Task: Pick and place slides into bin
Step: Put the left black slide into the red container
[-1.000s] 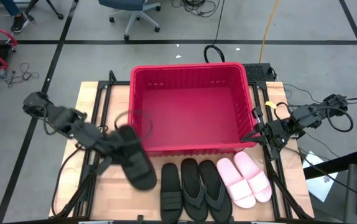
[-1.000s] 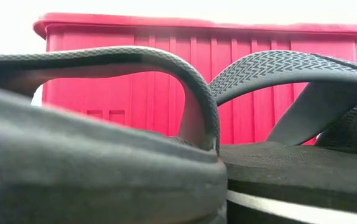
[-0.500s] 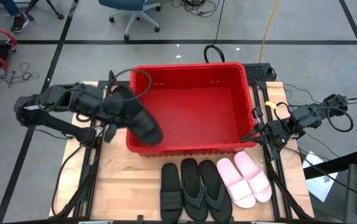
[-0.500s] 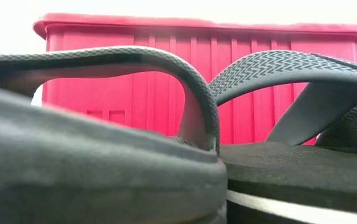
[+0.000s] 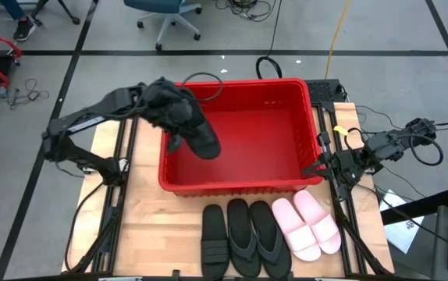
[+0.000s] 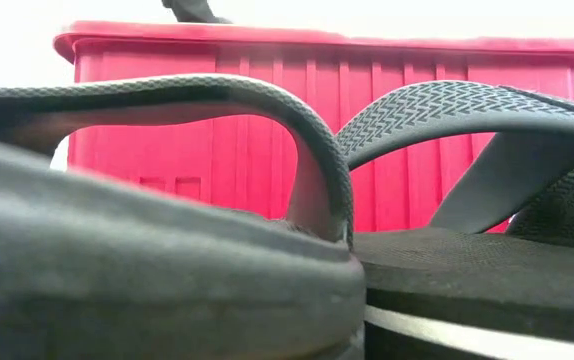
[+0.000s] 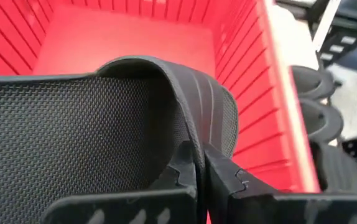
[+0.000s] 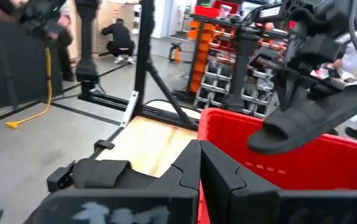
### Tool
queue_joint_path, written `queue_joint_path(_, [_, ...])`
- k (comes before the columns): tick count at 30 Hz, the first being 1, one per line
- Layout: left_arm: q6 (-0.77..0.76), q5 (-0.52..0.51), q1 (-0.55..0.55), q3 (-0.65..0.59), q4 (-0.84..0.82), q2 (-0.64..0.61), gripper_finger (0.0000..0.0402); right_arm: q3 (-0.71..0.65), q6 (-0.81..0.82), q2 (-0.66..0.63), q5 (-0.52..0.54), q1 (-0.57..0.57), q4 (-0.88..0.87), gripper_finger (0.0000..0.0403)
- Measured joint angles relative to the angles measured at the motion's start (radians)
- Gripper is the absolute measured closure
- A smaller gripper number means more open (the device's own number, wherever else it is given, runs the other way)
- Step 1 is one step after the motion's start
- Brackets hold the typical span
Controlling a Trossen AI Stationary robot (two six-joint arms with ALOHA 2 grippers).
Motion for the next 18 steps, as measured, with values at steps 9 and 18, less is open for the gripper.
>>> queue_joint_path(9, [0.193,0.097,0.105,0.000,-0.119,0.150,0.0401,0.000,0.002,0.000,0.005,0.000,0.000,0.0403])
queue_joint_path(18, [0.264,0.078,0.118,0.000,-0.183,0.307,0.0401,0.000,-0.002,0.000,0.005,0.000,0.000,0.0403])
